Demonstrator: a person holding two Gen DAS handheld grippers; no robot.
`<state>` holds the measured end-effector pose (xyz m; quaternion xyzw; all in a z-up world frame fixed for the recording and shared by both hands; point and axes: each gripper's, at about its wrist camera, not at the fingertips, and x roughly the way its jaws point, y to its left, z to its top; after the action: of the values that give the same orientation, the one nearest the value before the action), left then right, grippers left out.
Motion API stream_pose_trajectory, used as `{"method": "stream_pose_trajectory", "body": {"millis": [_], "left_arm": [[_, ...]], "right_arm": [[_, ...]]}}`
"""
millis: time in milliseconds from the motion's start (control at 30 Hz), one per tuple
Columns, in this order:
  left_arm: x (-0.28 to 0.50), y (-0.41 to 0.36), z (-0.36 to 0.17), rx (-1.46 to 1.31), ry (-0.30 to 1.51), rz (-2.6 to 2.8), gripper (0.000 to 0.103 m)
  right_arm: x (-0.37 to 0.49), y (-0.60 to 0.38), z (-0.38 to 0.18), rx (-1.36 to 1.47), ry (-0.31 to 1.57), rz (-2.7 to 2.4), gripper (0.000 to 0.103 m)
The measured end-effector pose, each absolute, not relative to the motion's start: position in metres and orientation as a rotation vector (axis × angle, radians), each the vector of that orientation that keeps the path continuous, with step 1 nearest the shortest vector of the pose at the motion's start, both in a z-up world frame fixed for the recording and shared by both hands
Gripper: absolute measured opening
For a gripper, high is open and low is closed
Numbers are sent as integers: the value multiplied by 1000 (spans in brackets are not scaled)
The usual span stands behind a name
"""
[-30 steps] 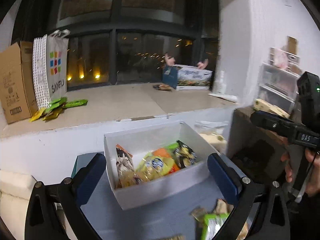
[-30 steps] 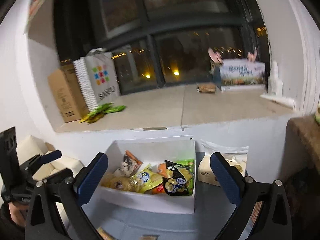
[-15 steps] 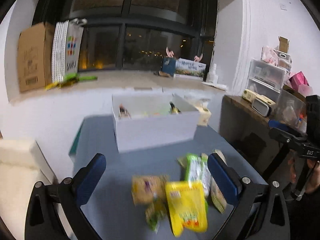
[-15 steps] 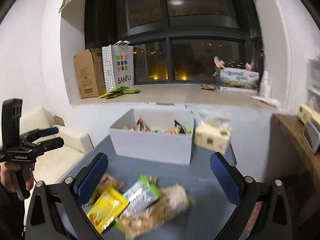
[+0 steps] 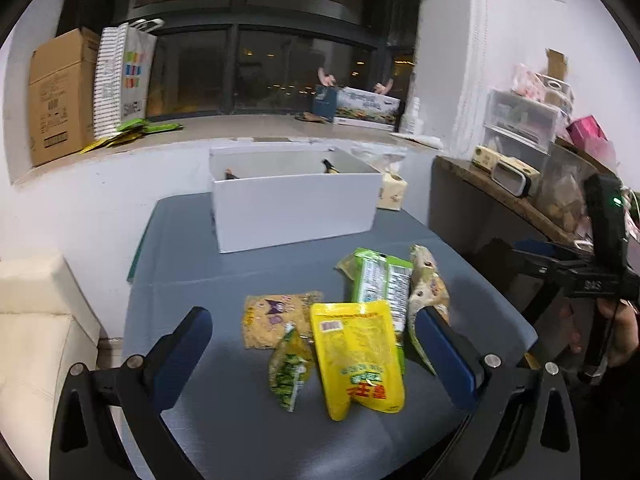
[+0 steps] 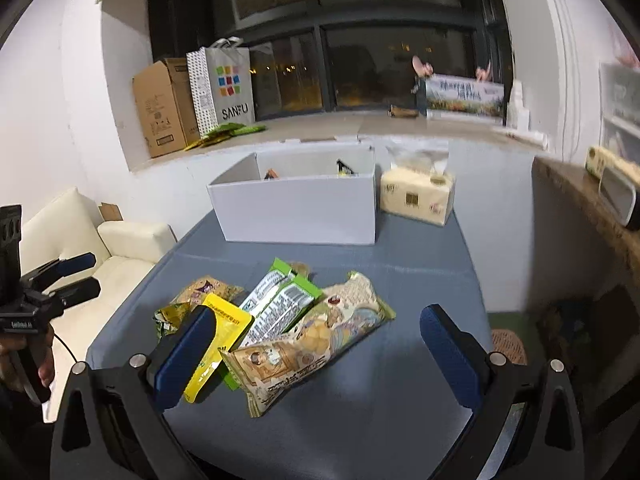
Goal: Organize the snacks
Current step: 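Withdraw both tools from the box back over the remaining snacks, then grasp a long printed bread bag with the right tool while the left tool grasps a yellow pouch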
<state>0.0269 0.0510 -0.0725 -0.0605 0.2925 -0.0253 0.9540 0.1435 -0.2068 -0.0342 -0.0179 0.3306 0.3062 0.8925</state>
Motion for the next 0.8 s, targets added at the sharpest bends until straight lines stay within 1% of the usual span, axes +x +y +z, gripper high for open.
{"method": "stream_pose_trajectory", "body": {"millis": [167, 467, 667, 800], "left_arm": [[28, 40, -76, -94, 608, -69, 103], [24, 38, -72, -104, 593, -83, 103], [25, 40, -76, -113, 603, -78, 103], [25, 41, -76, -113, 602, -77, 103]], "right_arm": [[153, -205, -54, 51, 784, 648, 103], [162, -204, -69, 115, 856, 651, 103], [182, -198, -83, 179, 936, 678, 103], [203, -189, -101, 241, 1022, 700, 103]]}}
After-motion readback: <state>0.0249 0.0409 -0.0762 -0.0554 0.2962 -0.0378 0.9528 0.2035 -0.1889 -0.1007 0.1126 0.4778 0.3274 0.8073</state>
